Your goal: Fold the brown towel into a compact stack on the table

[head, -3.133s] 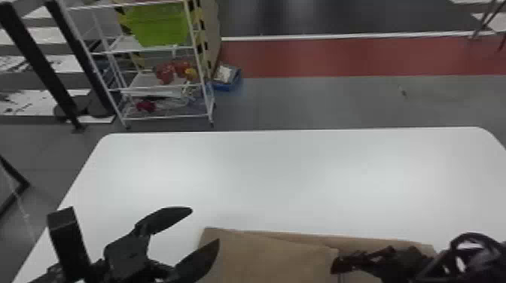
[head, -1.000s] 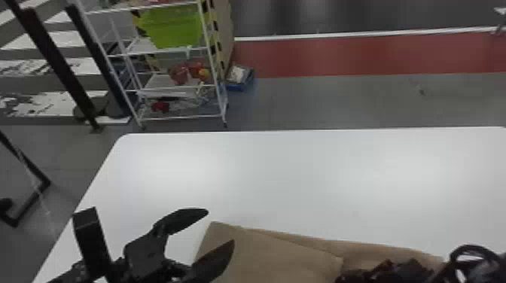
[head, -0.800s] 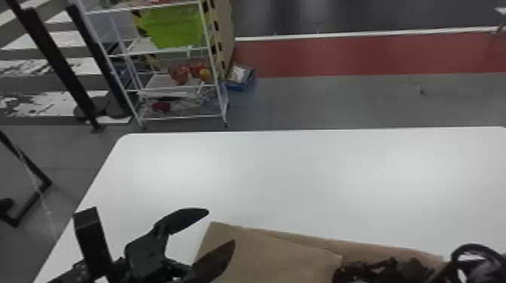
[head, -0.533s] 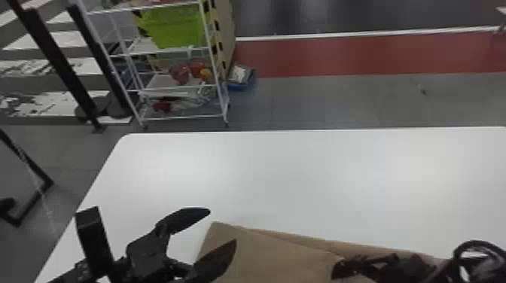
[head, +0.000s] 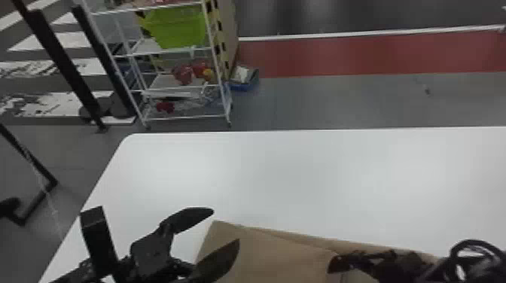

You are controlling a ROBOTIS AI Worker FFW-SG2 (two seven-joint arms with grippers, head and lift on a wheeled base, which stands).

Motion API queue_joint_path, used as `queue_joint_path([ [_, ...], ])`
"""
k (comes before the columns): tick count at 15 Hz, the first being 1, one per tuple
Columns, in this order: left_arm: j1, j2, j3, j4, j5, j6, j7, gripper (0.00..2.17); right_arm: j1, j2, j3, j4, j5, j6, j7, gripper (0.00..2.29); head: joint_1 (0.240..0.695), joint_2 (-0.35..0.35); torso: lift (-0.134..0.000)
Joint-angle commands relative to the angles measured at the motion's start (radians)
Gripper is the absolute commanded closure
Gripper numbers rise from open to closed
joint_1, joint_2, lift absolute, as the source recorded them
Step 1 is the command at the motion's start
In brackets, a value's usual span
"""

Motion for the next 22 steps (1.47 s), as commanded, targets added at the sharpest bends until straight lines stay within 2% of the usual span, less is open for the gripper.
queue_joint_path([
  [1, -0.001, -0.003, 0.0, -0.001, 0.001, 0.0, -0.001, 0.07, -0.003, 0.006, 0.006, 0.0, 0.0, 0.028, -0.029, 0.55, 0.695, 0.163, -0.119],
  [6, -0.001, -0.003, 0.0, -0.004, -0.001, 0.0, -0.004, 0.07, -0.006, 0.011, 0.016, 0.001, 0.004, 0.031, -0.052, 0.55, 0.695, 0.173, -0.119],
  [8, -0.001, -0.003, 0.0, -0.006, -0.001, 0.0, -0.006, 0.07, -0.007, 0.012, 0.019, 0.003, 0.009, 0.028, -0.05, 0.79, 0.695, 0.176, -0.119],
  [10, -0.001, -0.003, 0.0, -0.006, -0.001, 0.0, -0.006, 0.07, -0.007, 0.012, 0.019, 0.003, 0.007, 0.019, -0.047, 0.9, 0.695, 0.176, -0.119],
  [11, -0.001, -0.003, 0.0, -0.006, -0.001, 0.0, -0.006, 0.07, -0.007, 0.011, 0.019, 0.004, 0.004, 0.016, -0.047, 1.39, 0.695, 0.177, -0.119],
  [12, -0.001, -0.003, 0.0, -0.006, -0.001, 0.0, -0.006, 0.07, -0.007, 0.011, 0.019, 0.009, 0.006, 0.012, -0.05, 1.62, 0.695, 0.179, -0.119],
  [16, -0.001, -0.003, 0.0, -0.004, -0.001, 0.0, -0.006, 0.08, -0.01, 0.011, -0.004, -0.017, -0.02, -0.006, -0.05, 1.71, 0.695, 0.183, -0.119],
  [19, -0.001, -0.003, 0.002, -0.004, -0.001, 0.0, -0.006, 0.07, 0.01, -0.029, -0.089, -0.128, -0.108, 0.012, 0.005, 1.71, 0.695, 0.173, -0.119],
  [22, -0.011, -0.003, 0.003, 0.006, 0.002, -0.006, -0.001, 0.06, 0.046, -0.035, -0.119, -0.096, -0.083, 0.0, 0.022, 1.71, 0.695, 0.137, -0.119],
])
